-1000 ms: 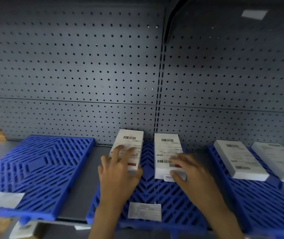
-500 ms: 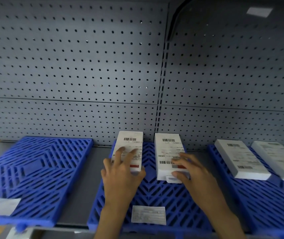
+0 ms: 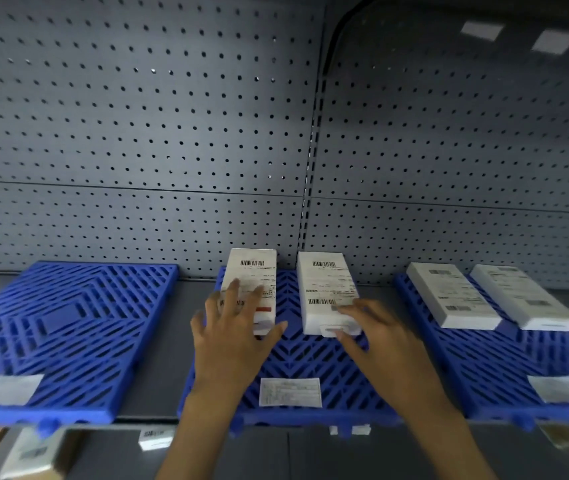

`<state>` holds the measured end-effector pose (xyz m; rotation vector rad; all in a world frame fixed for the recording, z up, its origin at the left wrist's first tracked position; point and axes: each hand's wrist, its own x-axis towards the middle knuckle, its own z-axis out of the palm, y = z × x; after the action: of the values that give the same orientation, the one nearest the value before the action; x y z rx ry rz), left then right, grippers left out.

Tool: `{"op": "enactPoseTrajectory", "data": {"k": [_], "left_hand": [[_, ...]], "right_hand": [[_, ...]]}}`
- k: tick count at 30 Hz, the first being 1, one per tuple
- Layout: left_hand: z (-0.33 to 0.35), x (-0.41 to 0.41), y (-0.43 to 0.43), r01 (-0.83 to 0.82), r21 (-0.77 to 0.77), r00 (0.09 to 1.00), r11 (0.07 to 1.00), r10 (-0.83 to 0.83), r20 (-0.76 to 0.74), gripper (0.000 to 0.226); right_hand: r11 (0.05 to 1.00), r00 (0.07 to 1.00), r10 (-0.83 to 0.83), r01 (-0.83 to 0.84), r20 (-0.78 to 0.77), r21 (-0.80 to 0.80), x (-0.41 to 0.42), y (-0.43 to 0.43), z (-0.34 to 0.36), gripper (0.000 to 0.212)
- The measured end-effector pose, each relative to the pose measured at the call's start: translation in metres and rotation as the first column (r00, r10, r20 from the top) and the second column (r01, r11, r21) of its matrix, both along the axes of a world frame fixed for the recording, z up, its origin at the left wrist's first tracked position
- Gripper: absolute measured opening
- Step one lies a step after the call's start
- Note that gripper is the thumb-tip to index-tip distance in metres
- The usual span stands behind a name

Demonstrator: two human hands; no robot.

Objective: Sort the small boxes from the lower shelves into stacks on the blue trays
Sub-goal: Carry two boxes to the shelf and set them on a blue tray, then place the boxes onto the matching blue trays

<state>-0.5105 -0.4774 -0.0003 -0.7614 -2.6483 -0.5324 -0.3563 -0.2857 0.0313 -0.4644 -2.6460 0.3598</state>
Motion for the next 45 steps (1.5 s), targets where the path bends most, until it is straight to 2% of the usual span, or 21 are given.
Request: {"op": "enactPoseTrajectory", "data": {"k": [6,13,18,26,35,45], "left_hand": [[0.014,0.057,-0.023,0.034,0.002,0.994,0.999,-0.033,-0.109,0.061],[0.007,0.155,-0.051,0.077,0.003,0.979,0.997,-0.075,-0.192,0.058],[-0.012,0.227,-0.080,0.077,-0.029,0.988,0.997,-0.080,-0.132,0.043],[-0.041,0.281,-0.126,0.070,-0.118,0.997,0.990,-0.071,-0.006,0.043],[-0.081,0.266,-0.206,0.033,-0.177,0.991,0.984,-0.009,0.133,0.048],[-0.114,0.159,-0.342,-0.010,-0.195,0.967,0.981,0.060,0.248,0.053]], "right_hand": [[1.000,1.000,-0.005,0.005,0.008,-0.012,0.060,-0.019,0.004,0.041],[0.997,0.999,0.000,-0.003,-0.033,-0.075,0.152,-0.043,-0.007,0.035],[0.995,1.000,-0.006,0.003,-0.028,-0.103,0.211,-0.066,-0.032,0.031],[0.976,1.000,0.010,-0.007,0.009,-0.219,0.258,-0.110,-0.064,0.028],[0.956,0.989,0.091,-0.055,0.115,-0.289,0.229,-0.189,-0.107,0.026],[0.956,0.960,0.105,-0.026,0.259,-0.291,0.131,-0.324,-0.137,0.028]]}}
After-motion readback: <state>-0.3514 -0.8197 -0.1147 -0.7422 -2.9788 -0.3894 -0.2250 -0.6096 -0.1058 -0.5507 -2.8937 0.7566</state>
